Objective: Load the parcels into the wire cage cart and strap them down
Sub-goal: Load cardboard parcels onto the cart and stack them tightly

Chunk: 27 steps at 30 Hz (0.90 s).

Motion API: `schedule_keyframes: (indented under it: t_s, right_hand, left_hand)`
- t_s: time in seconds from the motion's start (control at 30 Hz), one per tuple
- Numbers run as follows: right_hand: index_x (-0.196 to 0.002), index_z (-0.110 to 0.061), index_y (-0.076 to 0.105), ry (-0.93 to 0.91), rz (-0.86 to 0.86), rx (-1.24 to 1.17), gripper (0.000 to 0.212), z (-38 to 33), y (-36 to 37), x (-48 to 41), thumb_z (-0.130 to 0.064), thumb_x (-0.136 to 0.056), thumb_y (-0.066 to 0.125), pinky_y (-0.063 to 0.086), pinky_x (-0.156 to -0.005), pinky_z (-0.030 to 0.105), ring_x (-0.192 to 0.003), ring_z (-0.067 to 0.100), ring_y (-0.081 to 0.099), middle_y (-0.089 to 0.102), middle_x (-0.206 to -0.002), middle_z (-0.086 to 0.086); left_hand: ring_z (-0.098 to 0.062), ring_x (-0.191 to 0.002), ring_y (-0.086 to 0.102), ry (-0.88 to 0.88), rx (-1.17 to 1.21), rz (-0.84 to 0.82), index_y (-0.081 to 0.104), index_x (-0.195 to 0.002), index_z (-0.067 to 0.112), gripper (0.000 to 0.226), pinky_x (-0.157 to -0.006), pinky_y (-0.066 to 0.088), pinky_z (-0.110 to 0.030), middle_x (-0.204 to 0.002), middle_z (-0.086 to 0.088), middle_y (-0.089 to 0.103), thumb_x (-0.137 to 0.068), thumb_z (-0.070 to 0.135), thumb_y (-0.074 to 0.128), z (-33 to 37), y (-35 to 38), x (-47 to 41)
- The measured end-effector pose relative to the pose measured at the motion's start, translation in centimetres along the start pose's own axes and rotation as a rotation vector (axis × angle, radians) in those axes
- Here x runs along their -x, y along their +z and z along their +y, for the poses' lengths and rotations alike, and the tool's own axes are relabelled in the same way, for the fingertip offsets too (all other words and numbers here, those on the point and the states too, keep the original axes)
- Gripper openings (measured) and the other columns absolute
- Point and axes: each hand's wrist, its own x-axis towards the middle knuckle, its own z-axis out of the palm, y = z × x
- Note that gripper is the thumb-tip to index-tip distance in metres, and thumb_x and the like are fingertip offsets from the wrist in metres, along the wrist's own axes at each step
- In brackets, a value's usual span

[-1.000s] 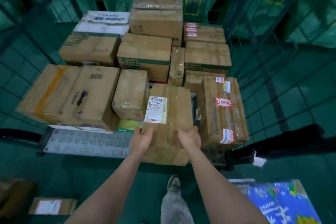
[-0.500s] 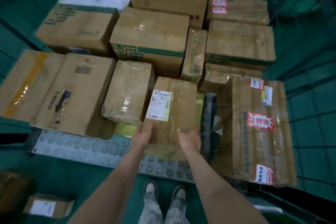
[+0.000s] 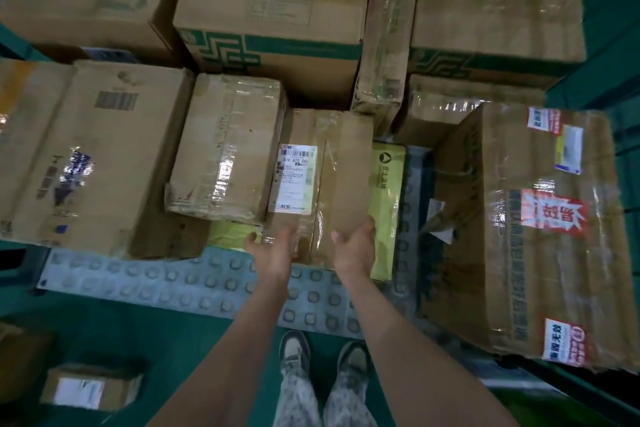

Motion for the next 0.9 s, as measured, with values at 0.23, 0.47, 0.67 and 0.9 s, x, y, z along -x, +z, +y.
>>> schedule_keyframes:
  t_s: [0.23,0.47,0.67,0.9]
  right_hand:
    - [-0.149,-0.003,-0.002,0.012,-0.159,0.335,0.074,-0.2,-0.4,-1.0,-0.029,-0.098,0.046,0.039,-0.1,0.042,-0.124,0.034,0.043,0.025,-0.152,0.011]
    - [-0.15,-0.003,-0.003,-0.086,-0.232,0.485,0.067,-1.2,-3.2,2.9,-0.03,-0.101,0.034,0.031,-0.108,0.044,-0.138,0.03,0.027,0.014,-0.157,0.01]
    - [-0.147,-0.005,0.019,-0.065,-0.168,0.366,0.053,-3.8,-8.2,8.2,-0.026,-0.1,0.034,0.038,-0.103,0.037,-0.128,0.028,0.041,0.034,-0.146,0.012]
    - [-0.138,-0.009,0.038,0.023,-0.099,0.171,0.042,-3.6,-13.2,16.6,-0.025,-0.099,0.036,0.043,-0.094,0.03,-0.118,0.026,0.051,0.049,-0.135,0.012]
  left_hand:
    - [-0.036,-0.127,0.041,0.024,-0.236,-0.002,0.009,-0.148,0.017,0.075,-0.105,0.037,-0.049,-0.147,-0.017,0.034,-0.091,0.029,0.055,0.3,0.1,-0.2]
    - [-0.037,-0.118,0.048,0.081,-0.3,-0.035,0.021,-0.145,0.014,0.074,-0.1,0.043,-0.046,-0.139,-0.019,0.04,-0.083,0.029,0.059,3.3,0.5,4.3]
    - [-0.031,-0.114,0.051,0.134,-0.288,-0.129,0.033,-0.135,0.007,0.073,-0.096,0.04,-0.033,-0.126,-0.009,0.052,-0.074,0.036,0.06,6.0,0.2,10.2]
    - [-0.032,-0.121,0.046,0.179,-0.382,-0.199,0.031,-0.14,0.005,0.055,-0.1,0.038,-0.035,-0.135,-0.016,0.045,-0.093,0.026,0.05,7.6,-3.4,17.5]
